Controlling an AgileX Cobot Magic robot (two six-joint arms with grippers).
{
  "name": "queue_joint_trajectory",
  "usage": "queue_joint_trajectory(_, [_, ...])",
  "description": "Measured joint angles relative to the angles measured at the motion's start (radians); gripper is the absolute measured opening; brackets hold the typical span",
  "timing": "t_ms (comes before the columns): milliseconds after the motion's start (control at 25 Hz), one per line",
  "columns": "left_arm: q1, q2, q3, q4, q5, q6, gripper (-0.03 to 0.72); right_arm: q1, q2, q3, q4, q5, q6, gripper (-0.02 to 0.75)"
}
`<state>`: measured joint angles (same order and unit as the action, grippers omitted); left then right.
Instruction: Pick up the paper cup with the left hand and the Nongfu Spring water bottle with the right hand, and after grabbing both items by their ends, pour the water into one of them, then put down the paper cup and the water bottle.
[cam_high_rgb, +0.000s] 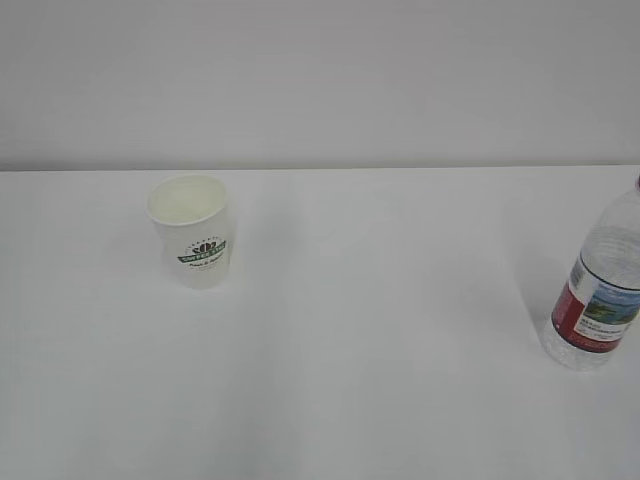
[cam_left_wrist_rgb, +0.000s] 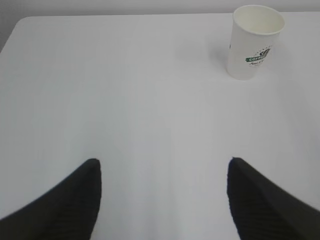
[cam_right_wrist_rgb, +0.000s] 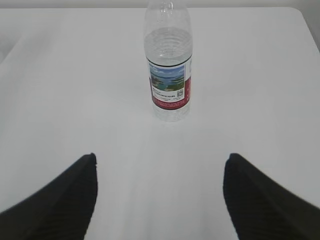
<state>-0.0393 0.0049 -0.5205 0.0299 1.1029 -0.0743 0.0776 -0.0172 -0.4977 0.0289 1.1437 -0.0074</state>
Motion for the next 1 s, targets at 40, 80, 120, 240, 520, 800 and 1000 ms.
queue_joint_trajectory(40, [0.0,0.0,0.0,0.0,0.0,0.0,0.568,0.0,0.0,0.0,0.0,0.0,0.0,0.591])
queue_joint_trajectory(80, [0.0,0.0,0.0,0.0,-0.002,0.0,0.568,0.0,0.0,0.0,0.0,0.0,0.0,0.591])
queue_joint_trajectory(120, [0.0,0.0,0.0,0.0,-0.002,0.0,0.568,0.0,0.0,0.0,0.0,0.0,0.0,0.591])
queue_joint_trajectory(240, [0.0,0.0,0.0,0.0,-0.008,0.0,0.568,0.0,0.0,-0.002,0.0,-0.01,0.0,0.591])
queue_joint_trajectory(520, [0.0,0.003,0.0,0.0,-0.008,0.0,0.566,0.0,0.0,-0.027,0.0,-0.062,-0.004,0.59])
queue_joint_trajectory(800, [0.0,0.072,-0.045,0.0,-0.102,0.0,0.566,0.0,0.0,-0.027,0.006,-0.077,-0.008,0.591])
queue_joint_trajectory(1000, [0.0,0.164,-0.06,0.002,-0.191,0.0,0.566,0.0,0.043,-0.027,0.025,-0.138,-0.008,0.59])
